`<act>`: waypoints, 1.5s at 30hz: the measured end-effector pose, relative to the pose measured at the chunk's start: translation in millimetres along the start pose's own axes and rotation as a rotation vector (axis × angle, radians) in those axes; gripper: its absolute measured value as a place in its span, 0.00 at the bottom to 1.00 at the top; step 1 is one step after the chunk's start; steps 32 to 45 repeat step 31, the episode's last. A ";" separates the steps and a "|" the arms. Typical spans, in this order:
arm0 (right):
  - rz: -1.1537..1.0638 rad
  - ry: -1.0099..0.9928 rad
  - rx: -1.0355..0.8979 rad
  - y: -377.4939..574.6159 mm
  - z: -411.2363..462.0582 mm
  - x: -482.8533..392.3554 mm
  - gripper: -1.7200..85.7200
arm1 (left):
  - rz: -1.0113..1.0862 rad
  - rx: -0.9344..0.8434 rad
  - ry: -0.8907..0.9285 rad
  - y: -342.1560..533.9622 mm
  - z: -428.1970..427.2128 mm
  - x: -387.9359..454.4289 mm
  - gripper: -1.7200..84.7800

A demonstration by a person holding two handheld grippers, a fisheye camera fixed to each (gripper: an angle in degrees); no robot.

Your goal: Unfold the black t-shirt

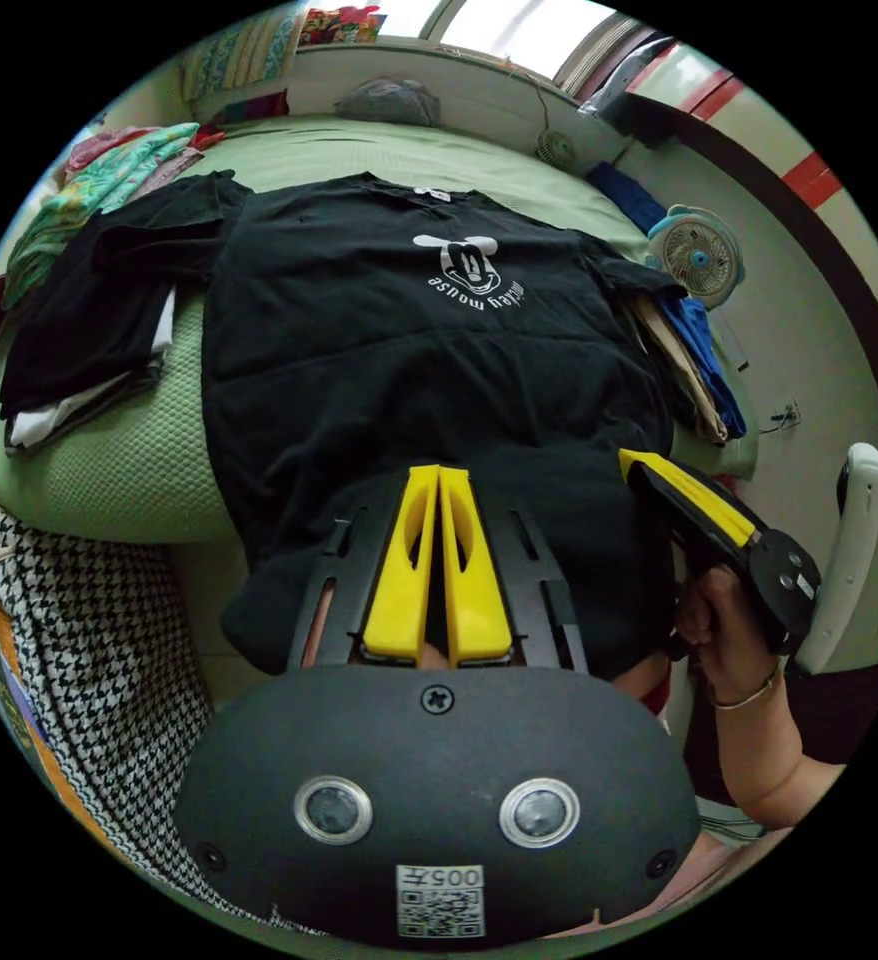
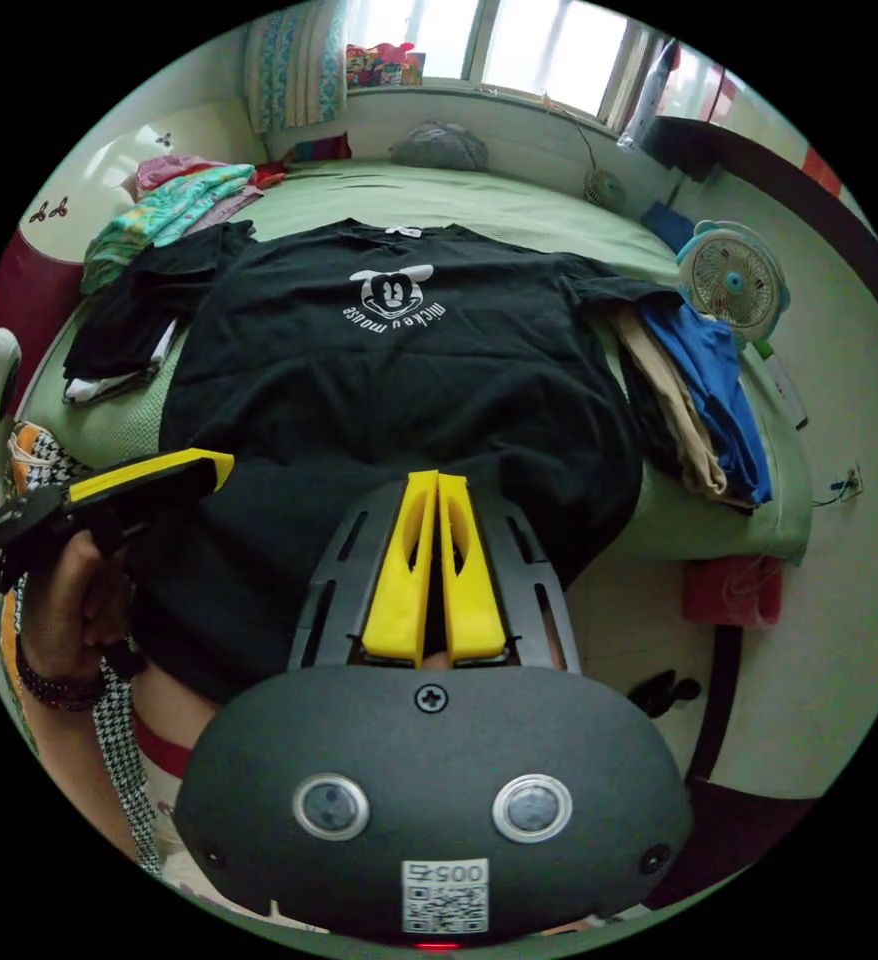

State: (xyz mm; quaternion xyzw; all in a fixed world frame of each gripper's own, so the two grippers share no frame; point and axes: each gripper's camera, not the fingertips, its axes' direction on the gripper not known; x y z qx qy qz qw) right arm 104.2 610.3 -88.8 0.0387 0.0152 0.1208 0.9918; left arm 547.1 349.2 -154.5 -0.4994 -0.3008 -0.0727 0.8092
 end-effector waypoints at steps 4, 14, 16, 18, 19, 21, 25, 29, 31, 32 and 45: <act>-0.028 0.071 -0.012 -20.2 7.3 -21.3 0.01 | 0.001 -0.010 -0.003 -7.8 -11.0 -20.7 0.01; -0.024 -0.067 0.075 -102.4 3.1 -54.8 0.01 | -0.006 0.070 0.201 -25.9 -57.4 -96.2 0.02; -0.067 -0.098 0.090 -126.3 4.0 -69.7 0.01 | -0.027 0.112 0.150 -32.9 -75.3 -118.6 0.02; -0.109 -0.125 0.112 -151.2 7.6 -86.5 0.01 | -0.046 0.142 0.109 -38.7 -88.0 -136.8 0.02; -0.138 -0.132 0.130 -167.4 11.6 -99.0 0.01 | -0.070 0.166 0.080 -42.6 -96.1 -150.2 0.02; -0.183 -0.135 0.134 -192.1 19.2 -119.3 0.01 | -0.097 0.188 0.036 -49.2 -106.0 -169.8 0.02; -0.299 -0.244 0.150 -246.1 34.6 -162.6 0.06 | -0.181 0.205 -0.053 -65.9 -126.1 -216.3 0.04; -0.399 -0.302 0.165 -300.8 49.8 -199.1 0.10 | -0.226 0.276 -0.098 -77.9 -147.6 -249.7 0.08; -0.417 -0.340 0.180 -323.1 55.5 -209.9 0.11 | -0.241 0.326 -0.145 -86.8 -161.2 -266.8 0.10; -0.417 -0.340 0.180 -323.1 55.5 -209.9 0.11 | -0.241 0.326 -0.145 -86.8 -161.2 -266.8 0.10; -0.417 -0.340 0.180 -323.1 55.5 -209.9 0.11 | -0.241 0.326 -0.145 -86.8 -161.2 -266.8 0.10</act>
